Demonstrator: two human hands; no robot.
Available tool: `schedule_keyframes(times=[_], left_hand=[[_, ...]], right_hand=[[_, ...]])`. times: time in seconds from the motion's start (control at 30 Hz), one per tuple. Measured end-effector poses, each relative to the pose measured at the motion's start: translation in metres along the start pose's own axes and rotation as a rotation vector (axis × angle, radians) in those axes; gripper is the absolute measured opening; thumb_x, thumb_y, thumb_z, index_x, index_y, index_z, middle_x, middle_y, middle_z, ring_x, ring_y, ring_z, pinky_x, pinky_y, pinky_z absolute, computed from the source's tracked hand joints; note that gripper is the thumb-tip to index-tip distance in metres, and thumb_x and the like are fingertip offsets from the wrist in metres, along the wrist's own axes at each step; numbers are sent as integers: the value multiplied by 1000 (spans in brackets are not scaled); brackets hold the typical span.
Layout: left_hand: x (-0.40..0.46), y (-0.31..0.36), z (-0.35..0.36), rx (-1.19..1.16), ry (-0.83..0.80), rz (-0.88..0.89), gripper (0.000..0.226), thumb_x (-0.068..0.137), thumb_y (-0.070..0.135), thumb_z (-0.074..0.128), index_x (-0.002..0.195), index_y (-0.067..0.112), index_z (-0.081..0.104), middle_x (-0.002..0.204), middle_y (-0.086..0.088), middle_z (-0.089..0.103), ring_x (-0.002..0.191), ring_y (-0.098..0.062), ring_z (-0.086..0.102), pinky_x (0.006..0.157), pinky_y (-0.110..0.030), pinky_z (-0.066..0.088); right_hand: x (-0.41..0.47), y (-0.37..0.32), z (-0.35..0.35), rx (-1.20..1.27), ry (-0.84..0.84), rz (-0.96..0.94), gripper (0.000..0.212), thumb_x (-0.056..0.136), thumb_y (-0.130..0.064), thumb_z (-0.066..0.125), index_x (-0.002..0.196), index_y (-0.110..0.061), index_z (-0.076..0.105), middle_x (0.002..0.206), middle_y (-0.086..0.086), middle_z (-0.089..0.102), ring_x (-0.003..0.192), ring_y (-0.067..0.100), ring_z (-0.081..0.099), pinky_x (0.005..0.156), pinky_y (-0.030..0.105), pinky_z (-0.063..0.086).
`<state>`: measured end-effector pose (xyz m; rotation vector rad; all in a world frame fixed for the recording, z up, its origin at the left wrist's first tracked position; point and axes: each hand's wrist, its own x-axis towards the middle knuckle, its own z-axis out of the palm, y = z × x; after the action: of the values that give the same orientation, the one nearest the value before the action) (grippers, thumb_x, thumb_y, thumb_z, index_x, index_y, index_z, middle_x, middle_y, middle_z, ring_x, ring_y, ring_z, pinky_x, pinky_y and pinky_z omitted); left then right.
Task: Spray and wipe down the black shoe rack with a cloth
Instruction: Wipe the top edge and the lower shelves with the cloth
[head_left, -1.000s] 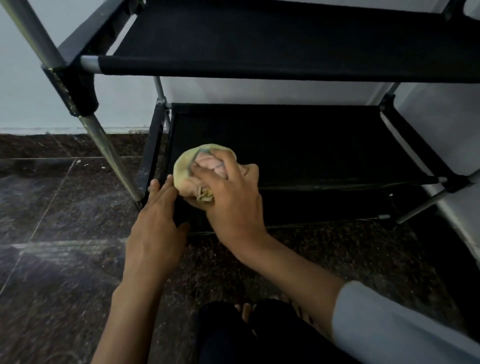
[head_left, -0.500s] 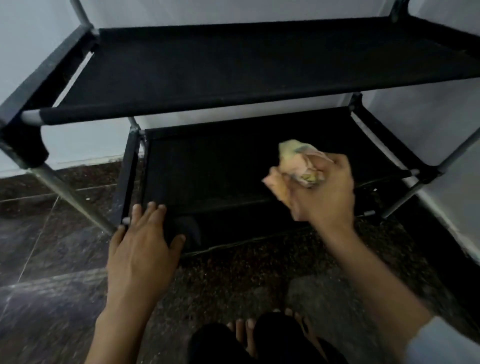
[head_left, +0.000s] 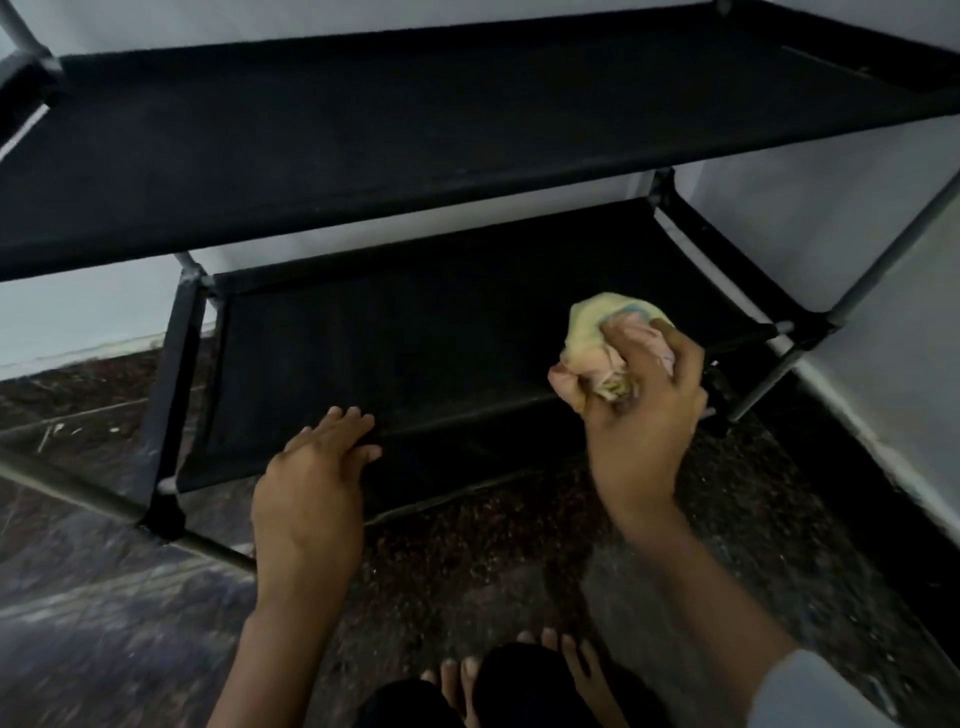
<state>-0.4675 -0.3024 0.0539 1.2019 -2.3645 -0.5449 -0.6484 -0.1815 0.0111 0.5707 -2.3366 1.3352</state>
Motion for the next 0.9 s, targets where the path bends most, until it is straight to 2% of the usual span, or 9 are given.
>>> schedule_keyframes(times=[0.1,0.27,0.37,0.43,0.53,0.6,0.67,0.77,0.9], left_hand=[[0,2,0,15,25,1,27,86,4,64,112,10,69,123,-10,62,118,-32,56,95,-44,44],[0,5,0,61,41,53,26,83,1,67,107,9,72,112,-18,67,100,-40,64,74,-44,50],[1,-3,2,35,47,95,26,82,-3,67,106,7,71,112,-16,67,105,-36,63,81,-44,50],[1,-8,4,15,56,105,26,82,-3,67,106,5,71,114,-16,66,110,-32,61,91,-43,47],[0,-8,5,0,63,78,25,83,0,66,108,4,70,116,-14,65,114,-29,58,96,-33,38],[-1,-6,6,-15,73,68,25,83,0,66,108,4,70,117,-14,64,114,-26,56,95,-31,35],[-1,-3,6,-20,75,54,26,83,1,66,109,5,69,119,-14,63,116,-23,54,96,-30,34],[-1,-3,7,-9,77,20,26,84,2,66,109,7,70,120,-14,63,115,-32,57,96,-38,41],[1,-6,4,36,73,118,22,81,-10,63,96,3,72,93,-22,70,81,-41,66,74,-47,51]], right_hand=[[-27,-26,17,9,-8,6,58,66,-7,84,118,-25,66,136,6,46,108,30,48,84,7,20],[-77,-62,36,120,-183,-256,47,81,-7,71,121,-30,64,140,-5,38,110,26,40,88,22,36],[-66,-54,25,97,-228,-315,52,78,-5,71,122,-32,63,140,-7,37,108,27,43,80,23,40],[-45,-34,15,60,-175,-224,58,73,-4,74,122,-33,62,137,-2,41,106,29,48,81,23,38],[-5,-3,1,58,20,-45,47,72,-23,81,117,-23,66,130,12,49,111,33,53,91,35,44],[2,2,-1,36,57,49,45,73,-27,81,115,-23,66,132,10,47,112,29,50,96,16,33],[-13,-11,7,0,64,91,50,72,-19,83,118,-25,65,135,7,45,109,23,46,85,5,21],[-57,-51,27,36,-83,-53,57,72,-7,78,122,-30,63,138,0,40,107,25,45,83,15,21],[-82,-84,34,112,-266,-285,41,84,-17,61,121,-33,62,139,-4,42,104,26,43,79,23,39]])
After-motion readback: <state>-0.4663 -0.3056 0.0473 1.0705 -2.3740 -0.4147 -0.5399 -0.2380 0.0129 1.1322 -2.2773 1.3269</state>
